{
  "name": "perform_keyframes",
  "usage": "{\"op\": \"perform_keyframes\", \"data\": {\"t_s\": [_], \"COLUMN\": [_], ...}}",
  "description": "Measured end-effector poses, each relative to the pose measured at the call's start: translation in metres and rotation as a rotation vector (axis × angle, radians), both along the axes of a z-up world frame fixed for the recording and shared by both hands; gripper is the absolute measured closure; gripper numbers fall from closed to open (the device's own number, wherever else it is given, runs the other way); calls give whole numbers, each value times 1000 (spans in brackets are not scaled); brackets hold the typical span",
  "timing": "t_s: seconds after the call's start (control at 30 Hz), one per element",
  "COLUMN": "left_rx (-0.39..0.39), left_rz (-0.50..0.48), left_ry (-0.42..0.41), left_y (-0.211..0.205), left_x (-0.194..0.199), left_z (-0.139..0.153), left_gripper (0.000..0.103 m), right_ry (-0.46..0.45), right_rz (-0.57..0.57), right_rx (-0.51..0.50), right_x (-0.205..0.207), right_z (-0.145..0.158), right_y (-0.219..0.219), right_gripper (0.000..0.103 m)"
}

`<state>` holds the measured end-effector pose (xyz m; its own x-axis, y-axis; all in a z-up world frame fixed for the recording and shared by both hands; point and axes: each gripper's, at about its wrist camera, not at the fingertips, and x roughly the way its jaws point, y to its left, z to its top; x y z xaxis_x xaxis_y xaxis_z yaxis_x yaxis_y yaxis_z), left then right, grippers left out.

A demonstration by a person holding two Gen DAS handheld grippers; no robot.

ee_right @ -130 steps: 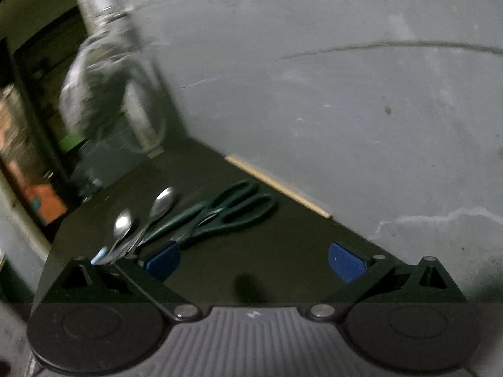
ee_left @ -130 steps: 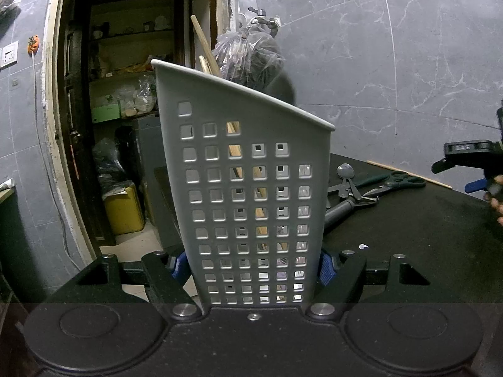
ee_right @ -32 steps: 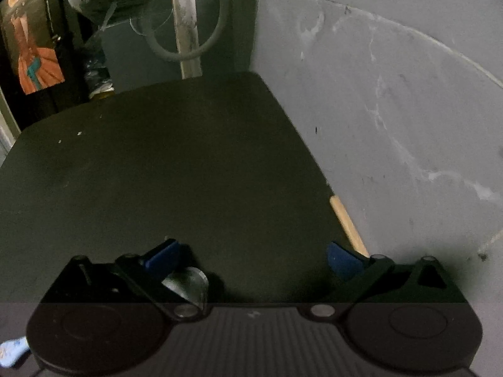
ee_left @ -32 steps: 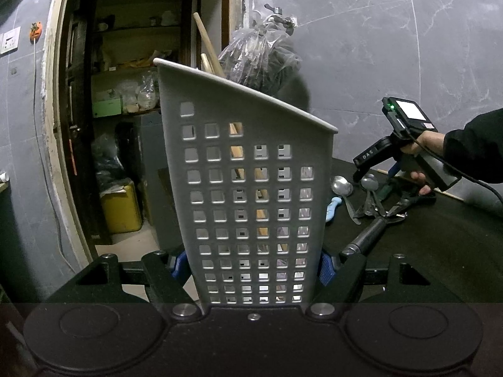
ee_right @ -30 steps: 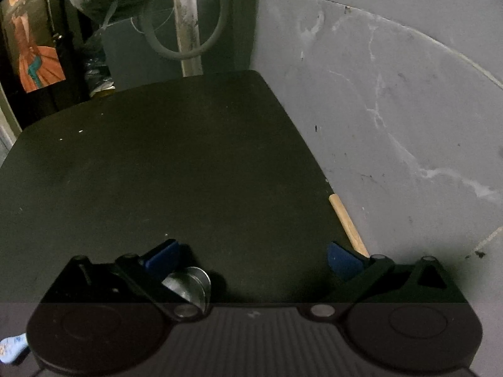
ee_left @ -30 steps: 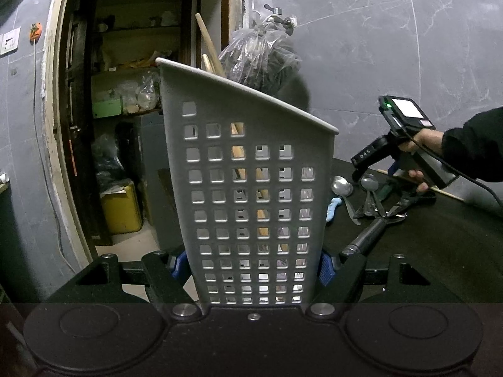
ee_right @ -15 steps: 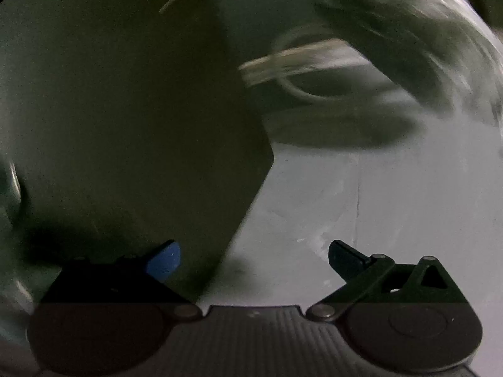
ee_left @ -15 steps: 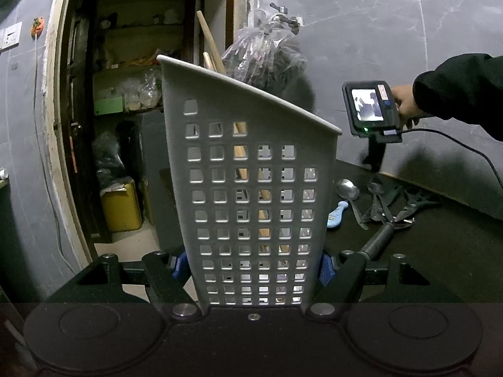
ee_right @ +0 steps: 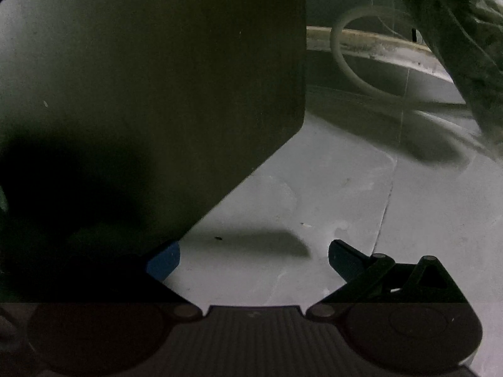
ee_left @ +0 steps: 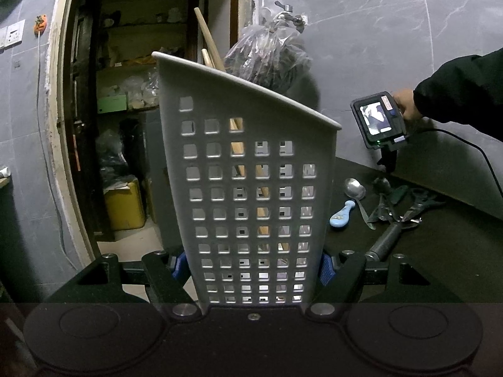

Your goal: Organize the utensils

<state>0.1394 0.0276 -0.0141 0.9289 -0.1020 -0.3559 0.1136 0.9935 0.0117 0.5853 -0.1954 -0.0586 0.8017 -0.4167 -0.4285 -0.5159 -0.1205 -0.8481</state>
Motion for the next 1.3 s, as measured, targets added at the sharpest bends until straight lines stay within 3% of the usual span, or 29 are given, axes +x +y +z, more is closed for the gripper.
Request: {"op": "perform_keyframes", "data": {"t_s": [0.13,0.57,0.73,1.17,1.3], "left_rx": [2,9,11,15,18], "left_rz": [2,3,3,-32,-34], "left_ry": [0,0,-1,-1,5], "left_y": [0,-2,-2,-6,-6], "left_x": [0,-1,-1,-4,-4], "left_z": [0,1,1,1,1], "left_gripper": [27,28,28,28,28], "right_ry": [25,236,280,275,120], "right_rz": [9,7,0,43,114], "right_rx": [-59,-125,-77,42,71], "right_x": [-5,-61,-81,-187,-224], "right_z": [-7,-11,-4,11,29], "right_y": [-7,-19,-26,-54,-56], "right_gripper": [1,1,1,1,1]}}
